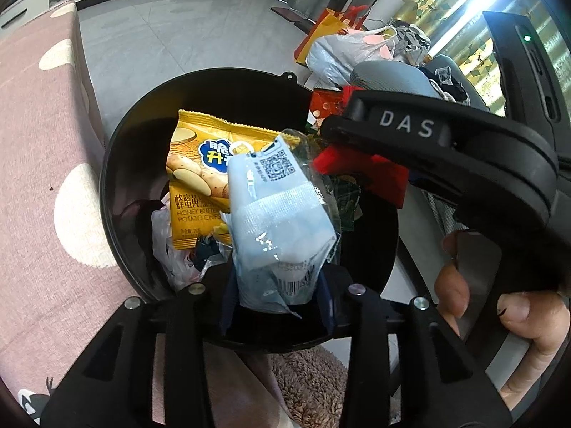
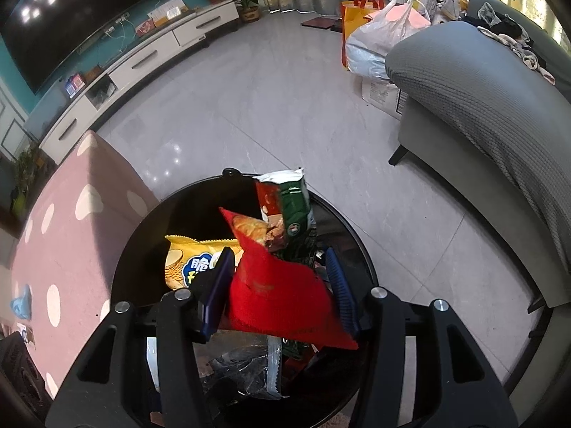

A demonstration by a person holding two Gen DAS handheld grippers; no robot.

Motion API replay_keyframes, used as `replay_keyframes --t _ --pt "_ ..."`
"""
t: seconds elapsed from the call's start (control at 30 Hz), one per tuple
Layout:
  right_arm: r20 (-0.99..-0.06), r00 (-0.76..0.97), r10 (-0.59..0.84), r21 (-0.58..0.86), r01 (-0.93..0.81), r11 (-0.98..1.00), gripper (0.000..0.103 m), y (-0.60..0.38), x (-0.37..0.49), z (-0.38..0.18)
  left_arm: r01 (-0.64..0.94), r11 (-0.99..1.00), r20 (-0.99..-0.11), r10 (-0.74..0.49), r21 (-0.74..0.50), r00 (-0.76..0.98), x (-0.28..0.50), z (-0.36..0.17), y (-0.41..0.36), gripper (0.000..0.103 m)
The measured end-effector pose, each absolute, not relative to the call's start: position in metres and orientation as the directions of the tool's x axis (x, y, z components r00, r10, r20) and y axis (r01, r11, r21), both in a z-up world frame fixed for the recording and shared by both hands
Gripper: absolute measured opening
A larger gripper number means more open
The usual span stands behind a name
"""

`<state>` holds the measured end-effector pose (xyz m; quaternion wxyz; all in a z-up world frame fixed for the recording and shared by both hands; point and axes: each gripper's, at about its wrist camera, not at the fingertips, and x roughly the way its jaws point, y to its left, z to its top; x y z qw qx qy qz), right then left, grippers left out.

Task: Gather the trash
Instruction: 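Open both tools to drop the wrapper and red bag into the bin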

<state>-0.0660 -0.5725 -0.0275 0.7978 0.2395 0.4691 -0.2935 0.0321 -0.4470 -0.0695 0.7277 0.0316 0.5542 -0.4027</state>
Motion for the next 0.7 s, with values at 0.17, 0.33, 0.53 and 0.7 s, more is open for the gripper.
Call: replay_keyframes --t 0.17,0.33,0.53,0.7 --pt "-0.89 0.388 -0.239 0.113 0.695 0.71 0.061 -0.573 -0.066 -0.028 0.621 0.675 -0.828 -0.555 -0.398 0.074 0.032 -0.067 -0.446 0.051" --pt "-0.89 0.38 -0.253 0.096 0.697 0.711 0.066 -0.572 -0.068 -0.027 0.612 0.679 -0.825 -0.56 -0.404 0.076 0.034 -0.064 -0.44 0.061" --pt "-0.878 0.403 -0.258 0.116 0.703 0.702 0.073 -0.573 -0.073 -0.02 0.609 0.685 -0.815 -0.57 -0.399 0.108 0.036 -0.054 -0.431 0.076" --pt "-0.867 0.423 -0.263 0.133 0.706 0.696 0.079 -0.573 -0.077 -0.014 0.597 0.684 -0.798 -0.591 -0.418 0.118 0.037 -0.045 -0.42 0.086"
